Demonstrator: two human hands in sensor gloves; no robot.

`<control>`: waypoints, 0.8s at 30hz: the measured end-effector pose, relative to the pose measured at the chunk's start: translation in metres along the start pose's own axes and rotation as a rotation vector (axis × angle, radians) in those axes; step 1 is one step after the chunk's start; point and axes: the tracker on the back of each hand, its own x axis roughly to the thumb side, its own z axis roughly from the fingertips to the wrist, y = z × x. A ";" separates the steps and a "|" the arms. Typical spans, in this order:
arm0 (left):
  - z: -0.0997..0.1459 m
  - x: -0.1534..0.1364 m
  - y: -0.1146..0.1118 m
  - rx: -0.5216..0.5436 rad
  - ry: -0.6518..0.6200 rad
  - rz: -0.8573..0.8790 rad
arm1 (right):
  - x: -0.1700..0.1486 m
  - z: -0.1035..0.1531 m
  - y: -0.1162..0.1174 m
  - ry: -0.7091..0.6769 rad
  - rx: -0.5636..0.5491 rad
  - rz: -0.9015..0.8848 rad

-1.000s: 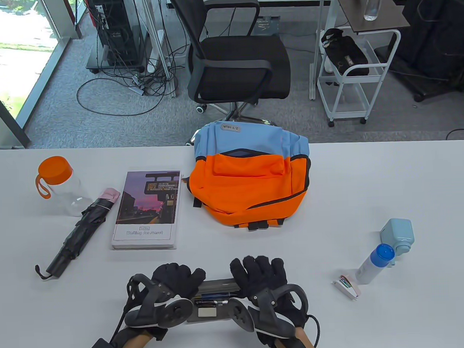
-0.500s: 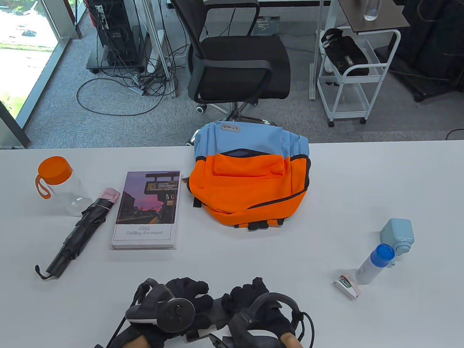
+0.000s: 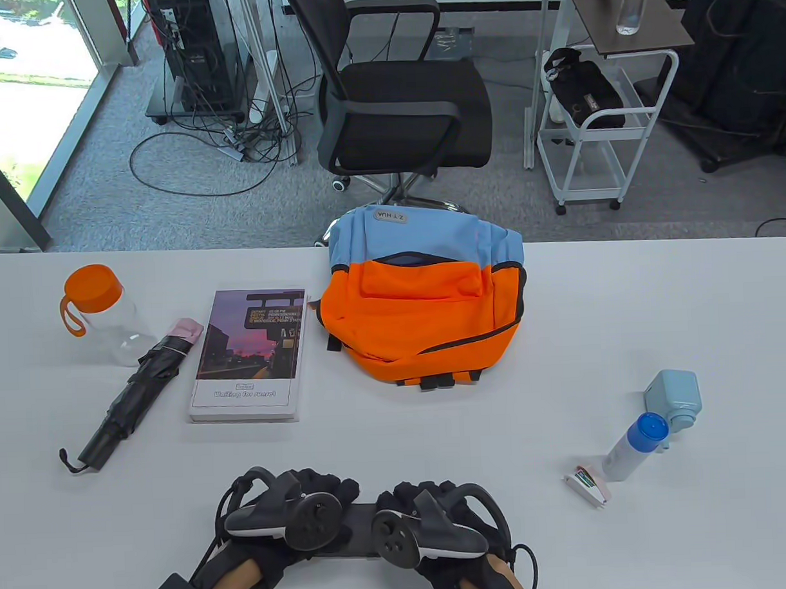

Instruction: Pack school bag

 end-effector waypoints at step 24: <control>-0.217 -0.088 0.048 -0.231 0.213 -0.038 | 0.001 0.000 0.003 -0.003 0.097 -0.017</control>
